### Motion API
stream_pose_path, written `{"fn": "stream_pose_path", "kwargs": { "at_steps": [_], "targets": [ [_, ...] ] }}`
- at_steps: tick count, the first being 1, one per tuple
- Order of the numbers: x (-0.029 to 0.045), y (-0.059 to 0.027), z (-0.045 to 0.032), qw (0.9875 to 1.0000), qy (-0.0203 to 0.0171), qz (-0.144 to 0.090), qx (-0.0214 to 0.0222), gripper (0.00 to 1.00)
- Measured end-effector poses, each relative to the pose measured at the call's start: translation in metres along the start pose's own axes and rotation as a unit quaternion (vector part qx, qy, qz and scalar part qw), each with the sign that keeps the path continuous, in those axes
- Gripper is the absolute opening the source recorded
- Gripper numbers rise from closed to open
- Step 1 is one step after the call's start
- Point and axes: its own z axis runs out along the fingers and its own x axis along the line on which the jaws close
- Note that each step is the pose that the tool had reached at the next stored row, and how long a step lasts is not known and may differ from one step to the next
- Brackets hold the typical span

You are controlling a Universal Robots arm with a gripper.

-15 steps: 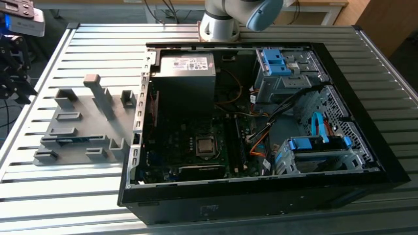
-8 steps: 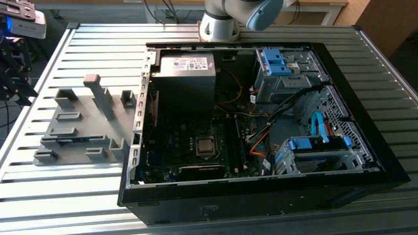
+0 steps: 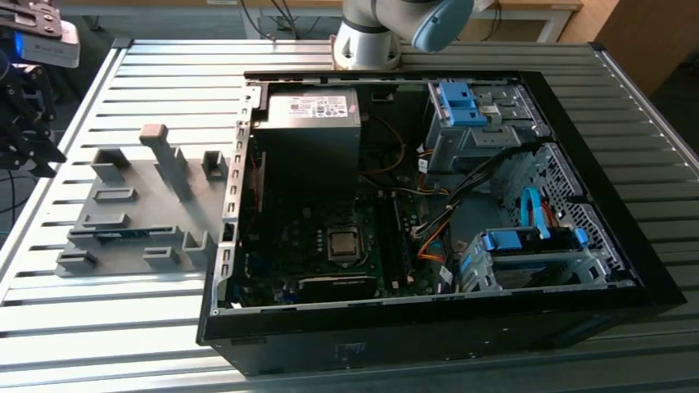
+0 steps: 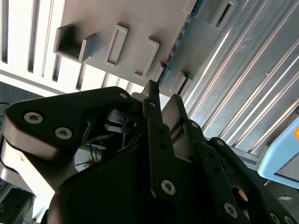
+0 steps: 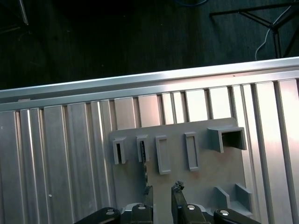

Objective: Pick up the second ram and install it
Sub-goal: 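Pick up the second ram and move it above second insertion slot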

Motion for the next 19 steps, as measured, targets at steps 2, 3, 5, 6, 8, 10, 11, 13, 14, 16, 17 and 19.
{"fn": "stream_pose_path", "kwargs": {
  "at_steps": [2,3,5,6,8,10,11,13,14,16,17,19],
  "targets": [
    [0.0001,-0.0001,0.0015,1.0,-0.0002,0.0,0.0015,0.3],
    [0.0001,-0.0001,0.0022,1.0,-0.0002,0.0,0.0025,0.3],
    [0.0001,-0.0002,0.0042,1.0,-0.0004,-0.001,0.004,0.3],
    [0.0001,-0.0002,0.0051,1.0,-0.0004,-0.002,0.0041,0.3],
    [0.0,-0.0006,0.0066,1.0,-0.0003,-0.003,0.0041,0.3],
    [0.0001,-0.001,0.0083,1.0,-0.0004,-0.004,0.0041,0.3],
    [0.0,-0.0013,0.0089,1.0,-0.0003,-0.008,0.0041,0.3],
    [0.0,-0.0015,0.0101,0.9998,-0.0002,-0.018,0.0039,0.3],
    [0.0001,-0.0016,0.0107,0.9998,-0.0002,-0.019,0.0039,0.3],
    [0.0001,-0.0017,0.0118,0.9998,-0.0002,-0.02,0.0039,0.3],
    [0.0001,-0.0018,0.0124,0.9998,-0.0002,-0.02,0.0039,0.3],
    [0.0001,-0.0018,0.0138,0.9998,-0.0002,-0.02,0.0039,0.3]
  ]
}}
